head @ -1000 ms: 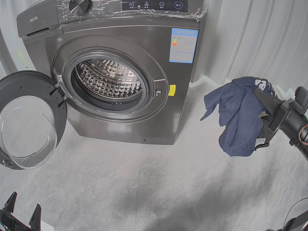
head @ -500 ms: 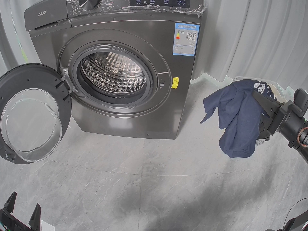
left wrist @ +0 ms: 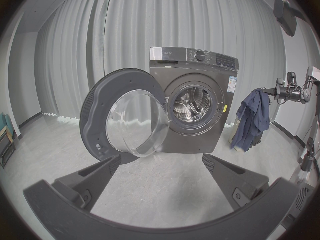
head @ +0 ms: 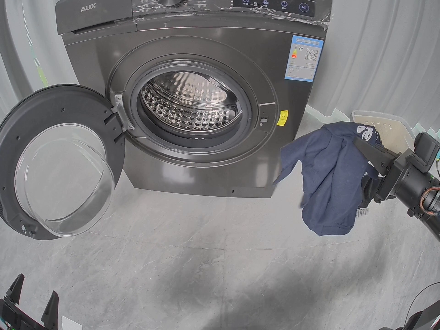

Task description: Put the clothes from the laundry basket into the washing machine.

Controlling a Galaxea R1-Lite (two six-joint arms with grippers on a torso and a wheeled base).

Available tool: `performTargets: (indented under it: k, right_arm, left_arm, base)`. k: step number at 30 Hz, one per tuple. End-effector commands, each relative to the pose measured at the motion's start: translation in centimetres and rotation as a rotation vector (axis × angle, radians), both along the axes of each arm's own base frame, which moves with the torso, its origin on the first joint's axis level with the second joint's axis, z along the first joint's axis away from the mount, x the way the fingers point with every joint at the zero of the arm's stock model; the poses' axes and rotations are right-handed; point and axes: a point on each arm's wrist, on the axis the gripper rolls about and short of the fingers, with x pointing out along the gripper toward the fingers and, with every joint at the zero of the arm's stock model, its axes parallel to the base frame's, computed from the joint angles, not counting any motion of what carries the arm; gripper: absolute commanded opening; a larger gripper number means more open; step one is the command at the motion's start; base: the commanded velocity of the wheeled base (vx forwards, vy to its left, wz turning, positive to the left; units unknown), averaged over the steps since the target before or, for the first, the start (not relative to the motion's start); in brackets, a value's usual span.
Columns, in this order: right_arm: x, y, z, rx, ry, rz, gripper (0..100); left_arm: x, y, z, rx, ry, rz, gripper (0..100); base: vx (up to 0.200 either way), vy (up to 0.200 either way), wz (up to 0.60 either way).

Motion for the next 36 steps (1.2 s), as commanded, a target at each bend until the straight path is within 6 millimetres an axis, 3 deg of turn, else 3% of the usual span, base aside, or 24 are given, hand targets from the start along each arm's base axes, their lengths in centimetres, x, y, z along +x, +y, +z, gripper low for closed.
performTargets:
  k: [1,4,29,36]
  right_arm:
    - [0.0,0.3,-0.1,0.004,0.005,0.015,0]
    - [0.0,0.4,-0.1,0.007,0.007,0.022,0]
    - [1.1,1.4,-1.4,0.023,0.088,0.044,0]
    - [0.8,2.6,-1.3,0.038,0.098,0.096,0]
  left_arm:
    - [0.0,0.0,-0.4,0.0,-0.002,0.0,100]
    - [0.0,0.0,-0.4,0.0,-0.001,0.0,100]
    - [0.0,0.0,-0.4,0.001,-0.002,0.0,100]
    - [0.0,0.0,-0.5,0.017,-0.002,0.01,100]
  base:
    - [0.0,0.2,0.0]
    - [0.0,0.2,0.0]
    - [0.0,0.0,0.0]
    - [0.0,0.0,0.0]
